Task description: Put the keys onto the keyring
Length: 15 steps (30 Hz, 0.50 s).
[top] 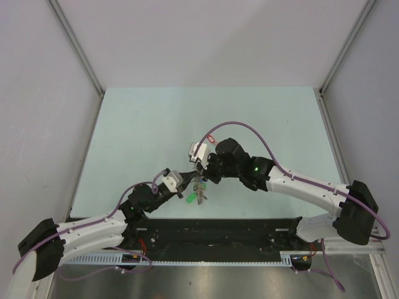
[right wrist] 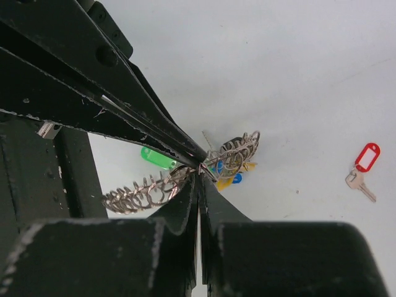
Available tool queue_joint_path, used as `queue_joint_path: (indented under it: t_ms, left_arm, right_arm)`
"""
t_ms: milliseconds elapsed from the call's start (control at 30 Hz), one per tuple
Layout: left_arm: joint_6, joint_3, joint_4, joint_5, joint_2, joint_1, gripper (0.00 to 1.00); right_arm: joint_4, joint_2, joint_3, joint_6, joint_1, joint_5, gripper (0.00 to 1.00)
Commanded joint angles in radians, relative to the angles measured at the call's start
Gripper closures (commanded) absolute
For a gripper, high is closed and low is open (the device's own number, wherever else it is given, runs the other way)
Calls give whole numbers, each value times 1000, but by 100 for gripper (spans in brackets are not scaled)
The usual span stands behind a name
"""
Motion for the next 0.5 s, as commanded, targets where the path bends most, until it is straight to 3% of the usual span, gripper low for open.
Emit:
queue_joint_path:
  t_ms: [0, 467]
  left_arm:
    - [-15, 42, 49, 56, 2, -6, 100]
    - [-19, 27, 37, -62, -39, -6, 100]
  right_arm:
    - [138, 3, 62, -7, 8, -67, 100]
    - [-19, -46, 49, 6, -55, -14, 100]
